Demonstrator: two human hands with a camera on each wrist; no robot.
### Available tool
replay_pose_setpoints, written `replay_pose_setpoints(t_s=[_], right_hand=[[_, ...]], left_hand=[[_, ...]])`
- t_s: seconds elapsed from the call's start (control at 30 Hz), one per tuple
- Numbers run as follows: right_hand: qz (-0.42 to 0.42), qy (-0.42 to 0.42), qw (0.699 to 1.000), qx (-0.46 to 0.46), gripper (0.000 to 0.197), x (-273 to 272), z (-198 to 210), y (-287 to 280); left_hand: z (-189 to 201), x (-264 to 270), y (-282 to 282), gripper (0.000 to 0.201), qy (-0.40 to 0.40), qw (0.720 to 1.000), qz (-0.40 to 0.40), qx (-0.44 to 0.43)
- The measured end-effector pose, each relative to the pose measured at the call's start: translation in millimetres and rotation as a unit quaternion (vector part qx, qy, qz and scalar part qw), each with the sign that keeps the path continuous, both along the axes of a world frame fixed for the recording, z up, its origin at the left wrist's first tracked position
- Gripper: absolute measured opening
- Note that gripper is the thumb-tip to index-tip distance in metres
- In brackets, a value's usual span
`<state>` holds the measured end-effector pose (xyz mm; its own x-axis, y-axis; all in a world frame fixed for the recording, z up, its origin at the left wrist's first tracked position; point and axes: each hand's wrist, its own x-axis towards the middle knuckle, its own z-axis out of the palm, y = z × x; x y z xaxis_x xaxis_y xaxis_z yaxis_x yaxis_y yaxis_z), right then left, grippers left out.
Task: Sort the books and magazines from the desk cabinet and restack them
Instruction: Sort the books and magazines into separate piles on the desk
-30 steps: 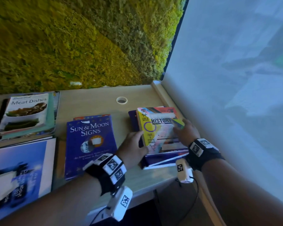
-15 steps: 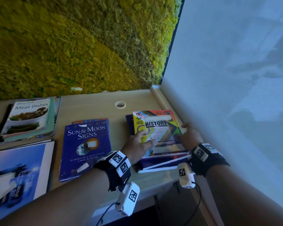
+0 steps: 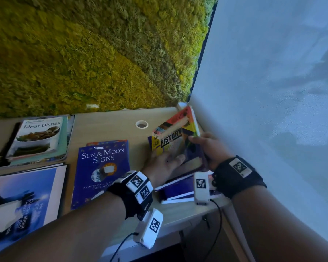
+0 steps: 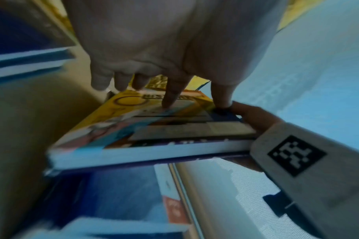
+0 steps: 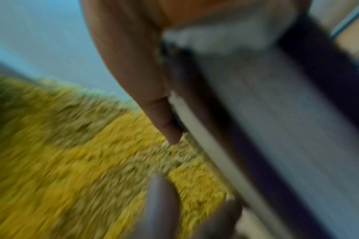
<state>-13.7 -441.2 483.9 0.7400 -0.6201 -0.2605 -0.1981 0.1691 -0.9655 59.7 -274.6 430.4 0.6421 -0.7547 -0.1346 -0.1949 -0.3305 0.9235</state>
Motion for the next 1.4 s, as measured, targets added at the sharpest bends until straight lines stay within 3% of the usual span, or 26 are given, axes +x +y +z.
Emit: replay_pose_setpoints(t_s=[0.07,0.13,0.2,0.27,0.37,0.43,0.47,0.5,0.57,0.6,0.63,0.67,0.73,0.83,0.97,1.0,1.1,1.2,1.3,1.4], right_hand=[[0.023,-0.001,0.995,-0.098,0.025,12,11,30],[0.065,-0.026,0.988,-0.139,0.029,18,18,64],[0.118,-0.092,0.982,-0.115,0.026,25,21,92],[0.177,-0.126,0.965,-0.148,0.022,33,28,104],[0.241,-0.116,0.93,-0.251,0.021,57,28,91],[0.18,-0.03,0.908,-0.376,0.026,74,16,70],[0.143,0.025,0.913,-0.382,0.039,81,7,59],[0.123,0.074,0.935,-0.325,0.051,85,-1,53],[0.151,0.098,0.981,-0.068,0.051,98,-15,55],[0.164,0.073,0.982,0.057,0.044,105,-21,59],[0.164,0.033,0.978,0.126,0.035,119,-27,67],[0.154,0.002,0.979,0.136,0.024,132,-32,73],[0.132,-0.026,0.985,0.105,0.012,162,-40,85],[0.113,0.014,0.991,0.069,0.014,201,-53,96],[0.112,0.043,0.993,-0.018,0.009,244,-76,100],[0.116,0.051,0.99,-0.057,0.012,254,-81,99],[0.135,0.074,0.972,-0.177,0.013,275,-89,96],[0.167,0.118,0.956,-0.212,0.017,281,-98,89],[0.188,0.182,0.947,-0.186,0.028,274,-111,80],[0.154,0.157,0.972,-0.077,0.041,261,-118,82]], left_hand=[[22,3,1,0.087,0.018,0.997,-0.007,-0.07],[45,11,14,0.09,0.101,0.987,0.017,-0.124],[56,23,33,0.078,0.251,0.947,0.042,-0.197],[68,33,57,0.045,0.35,0.897,0.071,-0.26],[76,48,85,0.023,0.381,0.853,0.143,-0.326],[75,64,99,0.012,0.357,0.834,0.208,-0.365],[74,73,107,0.016,0.343,0.828,0.228,-0.382],[75,83,115,0.022,0.329,0.826,0.243,-0.388],[75,107,130,0.018,0.342,0.819,0.256,-0.383],[74,117,135,0.023,0.359,0.819,0.257,-0.368],[68,137,141,0.035,0.368,0.826,0.259,-0.34],[63,154,144,0.041,0.381,0.829,0.261,-0.317],[54,185,146,0.037,0.385,0.838,0.266,-0.282],[38,225,149,0.015,0.376,0.852,0.284,-0.228],[18,282,155,0.007,0.34,0.88,0.313,-0.111],[14,292,156,0.009,0.328,0.891,0.304,-0.081],[-6,309,152,0.054,0.29,0.909,0.296,-0.042],[-12,300,152,0.06,0.248,0.93,0.27,-0.013],[-26,295,154,0.065,0.225,0.937,0.265,0.02],[-28,286,156,0.069,0.224,0.935,0.276,0.014]])
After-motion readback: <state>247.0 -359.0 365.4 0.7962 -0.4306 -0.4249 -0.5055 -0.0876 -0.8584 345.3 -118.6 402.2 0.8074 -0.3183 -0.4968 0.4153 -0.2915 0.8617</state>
